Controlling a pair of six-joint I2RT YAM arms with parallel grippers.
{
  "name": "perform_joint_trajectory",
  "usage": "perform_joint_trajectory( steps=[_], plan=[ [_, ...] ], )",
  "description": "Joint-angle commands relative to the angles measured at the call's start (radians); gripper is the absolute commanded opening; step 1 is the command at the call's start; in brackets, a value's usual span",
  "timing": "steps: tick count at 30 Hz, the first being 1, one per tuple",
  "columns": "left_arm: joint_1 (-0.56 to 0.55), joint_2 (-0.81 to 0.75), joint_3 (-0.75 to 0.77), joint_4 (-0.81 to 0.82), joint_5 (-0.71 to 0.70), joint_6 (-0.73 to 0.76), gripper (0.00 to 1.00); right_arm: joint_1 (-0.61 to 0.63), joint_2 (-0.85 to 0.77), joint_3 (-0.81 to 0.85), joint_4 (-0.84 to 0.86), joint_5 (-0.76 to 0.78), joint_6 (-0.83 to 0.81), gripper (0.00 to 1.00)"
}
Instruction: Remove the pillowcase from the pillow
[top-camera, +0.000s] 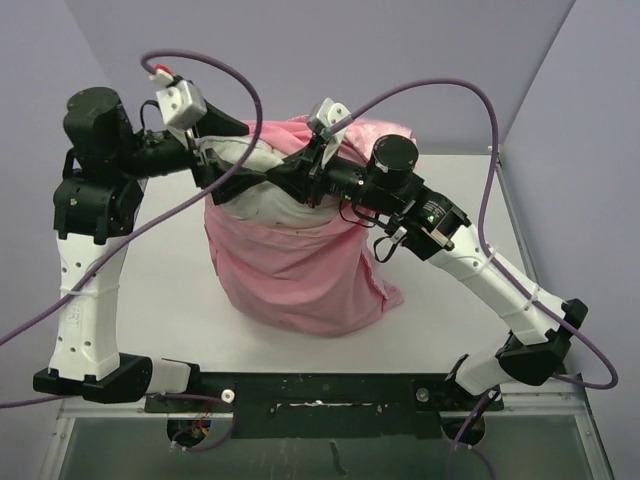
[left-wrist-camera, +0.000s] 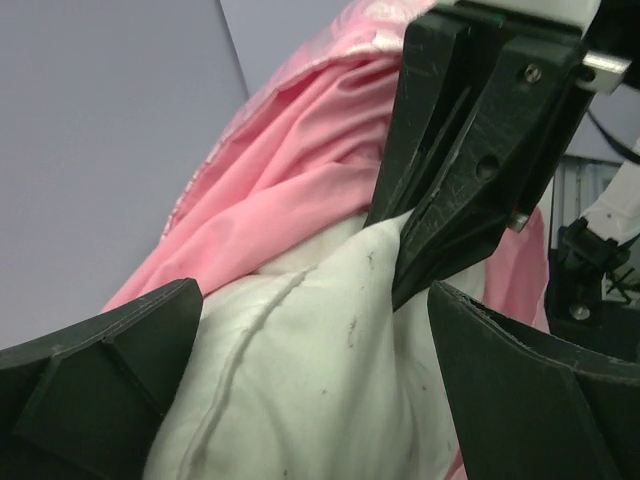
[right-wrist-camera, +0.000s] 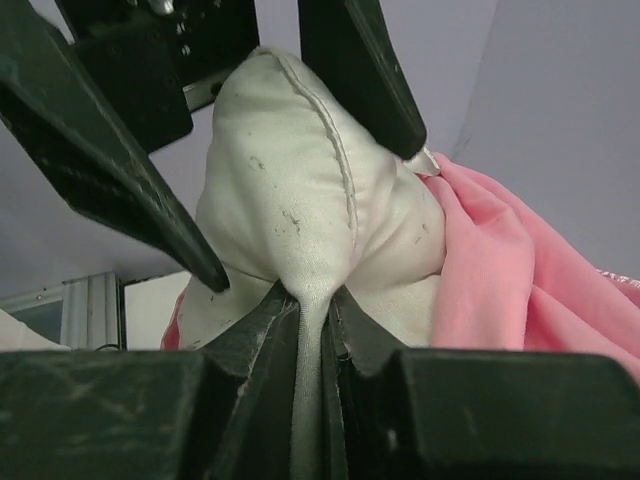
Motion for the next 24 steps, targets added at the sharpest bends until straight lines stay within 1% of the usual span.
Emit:
perform_joint_trajectory(
  steps=[1, 4, 8, 10, 12, 13, 14, 15, 16, 17, 18, 20, 24],
  plan=[
    [-0.108, 0.003, 0.057, -0.269, -0.222, 0.374, 0.98, 0.006, 0.001, 0.014, -0.010, -0.037, -0.002, 0.00],
    [-0.114, 0.015, 0.073, -0.370, -0.259, 0.495, 0.98, 0.005, -0.005, 0.005, -0.020, -0.056, -0.011, 0.00],
    [-0.115, 0.017, 0.062, -0.444, -0.264, 0.590, 0.97, 0.004, -0.006, -0.001, -0.028, -0.099, -0.005, 0.00],
    [-0.117, 0.019, 0.046, -0.444, -0.266, 0.602, 0.90, 0.004, -0.007, -0.004, -0.029, -0.146, 0.005, 0.00],
    [-0.118, 0.020, 0.028, -0.436, -0.260, 0.607, 0.79, 0.005, -0.007, -0.004, -0.034, -0.179, 0.016, 0.00],
    [-0.118, 0.021, 0.021, -0.434, -0.253, 0.607, 0.71, 0.004, -0.010, -0.004, -0.035, -0.187, 0.024, 0.00],
    [-0.121, 0.022, 0.017, -0.433, -0.245, 0.601, 0.59, -0.003, -0.014, -0.007, -0.036, -0.187, 0.036, 0.03],
    [-0.123, 0.022, 0.012, -0.422, -0.241, 0.589, 0.37, -0.015, -0.022, -0.011, -0.034, -0.179, 0.057, 0.12],
    [-0.127, 0.019, 0.001, -0.394, -0.250, 0.561, 0.19, -0.037, -0.039, -0.018, -0.032, -0.159, 0.079, 0.26],
    [-0.128, 0.012, -0.012, -0.365, -0.256, 0.534, 0.08, -0.051, -0.056, -0.028, -0.032, -0.119, 0.090, 0.41],
    [-0.128, 0.003, -0.023, -0.344, -0.262, 0.519, 0.01, -0.064, -0.079, -0.041, -0.033, -0.078, 0.094, 0.48],
    [-0.128, -0.008, -0.031, -0.331, -0.261, 0.504, 0.00, -0.090, -0.122, -0.061, -0.054, 0.013, 0.092, 0.61],
    [-0.130, -0.016, -0.031, -0.348, -0.259, 0.499, 0.00, -0.165, -0.204, -0.082, -0.108, 0.099, 0.102, 0.71]
  ],
)
